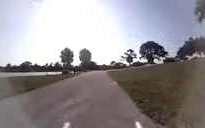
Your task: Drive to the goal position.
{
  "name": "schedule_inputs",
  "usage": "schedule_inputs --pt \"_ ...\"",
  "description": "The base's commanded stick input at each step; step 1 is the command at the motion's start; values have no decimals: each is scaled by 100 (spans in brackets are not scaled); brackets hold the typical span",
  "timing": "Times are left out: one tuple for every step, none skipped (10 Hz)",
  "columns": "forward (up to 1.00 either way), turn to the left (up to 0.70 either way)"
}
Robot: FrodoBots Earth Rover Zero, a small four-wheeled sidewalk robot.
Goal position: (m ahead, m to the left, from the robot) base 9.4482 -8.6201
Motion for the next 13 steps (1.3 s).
schedule_inputs --pt "100 2" --pt "100 2" --pt "100 0" --pt "100 0" --pt "100 0" --pt "100 0" --pt "100 0" --pt "100 0" --pt "100 0" --pt "100 0" --pt "100 0" --pt "100 0" --pt "100 2"
